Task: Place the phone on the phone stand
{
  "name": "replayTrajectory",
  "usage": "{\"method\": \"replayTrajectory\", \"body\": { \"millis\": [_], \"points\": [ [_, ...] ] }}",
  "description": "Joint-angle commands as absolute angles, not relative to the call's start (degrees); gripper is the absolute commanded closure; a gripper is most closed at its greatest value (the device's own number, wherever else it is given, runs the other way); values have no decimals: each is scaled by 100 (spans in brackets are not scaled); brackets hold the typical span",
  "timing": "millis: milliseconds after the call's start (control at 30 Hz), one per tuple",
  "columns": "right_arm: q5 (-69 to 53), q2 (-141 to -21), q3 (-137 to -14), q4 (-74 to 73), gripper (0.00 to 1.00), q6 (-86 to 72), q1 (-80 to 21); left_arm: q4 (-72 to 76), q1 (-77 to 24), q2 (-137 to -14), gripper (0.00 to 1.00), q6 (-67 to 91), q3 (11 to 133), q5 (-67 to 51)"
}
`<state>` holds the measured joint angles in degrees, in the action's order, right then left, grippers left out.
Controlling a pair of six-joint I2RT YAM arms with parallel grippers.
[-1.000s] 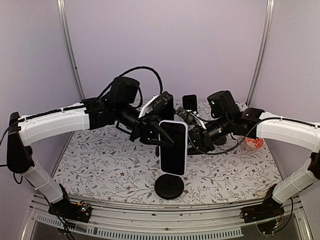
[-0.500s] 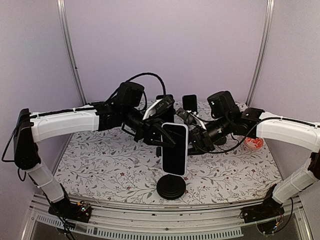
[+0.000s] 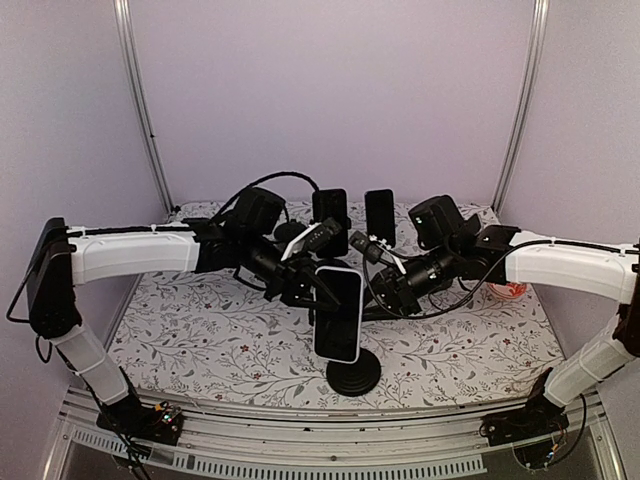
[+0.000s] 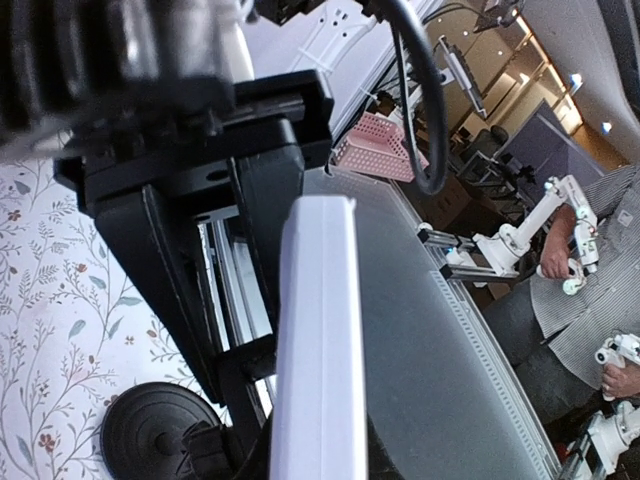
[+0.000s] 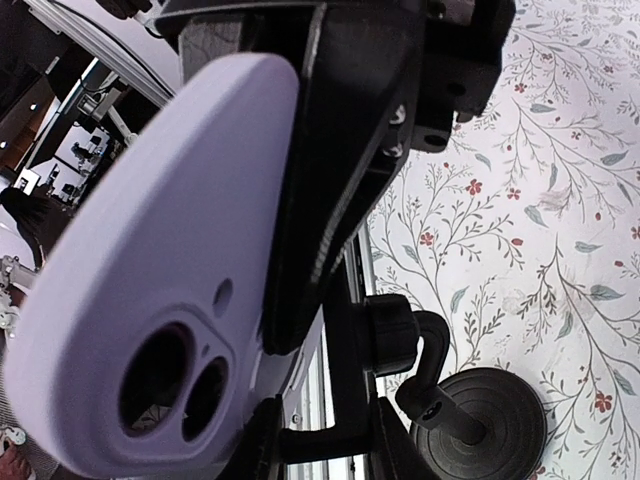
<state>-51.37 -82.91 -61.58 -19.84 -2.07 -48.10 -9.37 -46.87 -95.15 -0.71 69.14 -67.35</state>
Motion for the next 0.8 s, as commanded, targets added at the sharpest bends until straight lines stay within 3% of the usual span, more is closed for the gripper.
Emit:
{"method": "replayTrajectory", "body": {
  "millis": [0, 400, 767],
  "points": [
    [-5693, -8131, -6147, -1459, 100, -66, -4824, -2136, -4329, -9486, 100, -323, 6695, -5665],
    [-5622, -7721, -5507, -969, 100, -202, -4400, -2340, -4113, -8663, 100, -14, 5906, -4855],
    [-5551, -7440, -5182, -749, 100, -279, -4345, -3314, -4105, -8611, 100, 5, 6126, -3684]
  ]
}}
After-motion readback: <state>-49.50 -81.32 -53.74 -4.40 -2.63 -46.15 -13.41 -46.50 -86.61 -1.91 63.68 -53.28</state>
